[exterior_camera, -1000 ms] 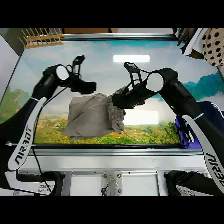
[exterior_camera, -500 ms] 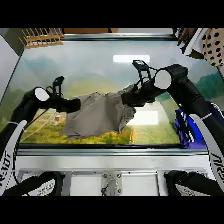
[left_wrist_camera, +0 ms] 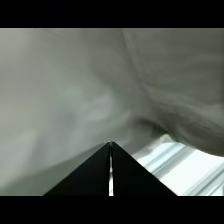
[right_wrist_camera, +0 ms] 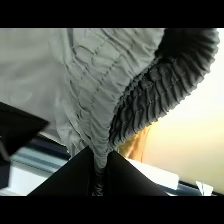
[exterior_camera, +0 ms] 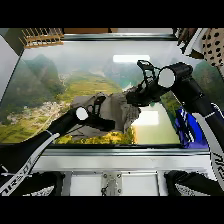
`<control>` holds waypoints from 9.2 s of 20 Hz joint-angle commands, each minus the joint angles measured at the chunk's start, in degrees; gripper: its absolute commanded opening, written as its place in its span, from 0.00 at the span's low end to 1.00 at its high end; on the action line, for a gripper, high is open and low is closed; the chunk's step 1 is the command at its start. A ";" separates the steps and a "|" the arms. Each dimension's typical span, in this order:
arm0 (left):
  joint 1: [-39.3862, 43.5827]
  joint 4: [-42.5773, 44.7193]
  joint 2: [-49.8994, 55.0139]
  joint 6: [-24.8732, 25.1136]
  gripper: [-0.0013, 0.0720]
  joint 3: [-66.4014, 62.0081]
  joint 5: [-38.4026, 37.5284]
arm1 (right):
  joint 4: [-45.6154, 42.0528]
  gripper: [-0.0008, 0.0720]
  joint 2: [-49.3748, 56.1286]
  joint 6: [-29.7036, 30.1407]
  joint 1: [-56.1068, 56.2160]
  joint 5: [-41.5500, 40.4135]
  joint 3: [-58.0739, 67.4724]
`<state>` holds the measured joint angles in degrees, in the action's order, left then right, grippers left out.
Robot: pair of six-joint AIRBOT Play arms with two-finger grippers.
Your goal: Fold the clothes and pants, and hang the long-sleeved shirts on hangers.
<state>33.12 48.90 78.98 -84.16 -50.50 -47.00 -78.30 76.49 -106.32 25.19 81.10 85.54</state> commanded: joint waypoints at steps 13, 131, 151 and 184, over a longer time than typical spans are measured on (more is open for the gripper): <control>12.02 -0.90 -7.28 -2.86 0.02 4.11 -1.64 | -0.22 0.05 -3.37 0.04 -7.32 0.44 0.04; -27.52 12.50 -19.52 -1.84 0.02 4.92 -6.99 | 52.30 0.05 14.47 44.87 -8.48 -31.15 -26.25; -27.52 12.46 -19.52 -1.86 0.02 4.92 -7.43 | 7.67 0.05 -21.68 20.37 -72.94 -19.19 -25.42; -27.50 12.46 -19.50 -1.84 0.02 4.92 -9.57 | -8.63 0.98 -43.08 20.68 -65.07 -24.30 -32.81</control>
<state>5.61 61.39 59.51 -86.00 -45.60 -56.55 -96.38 38.46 -89.86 -44.47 59.53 50.09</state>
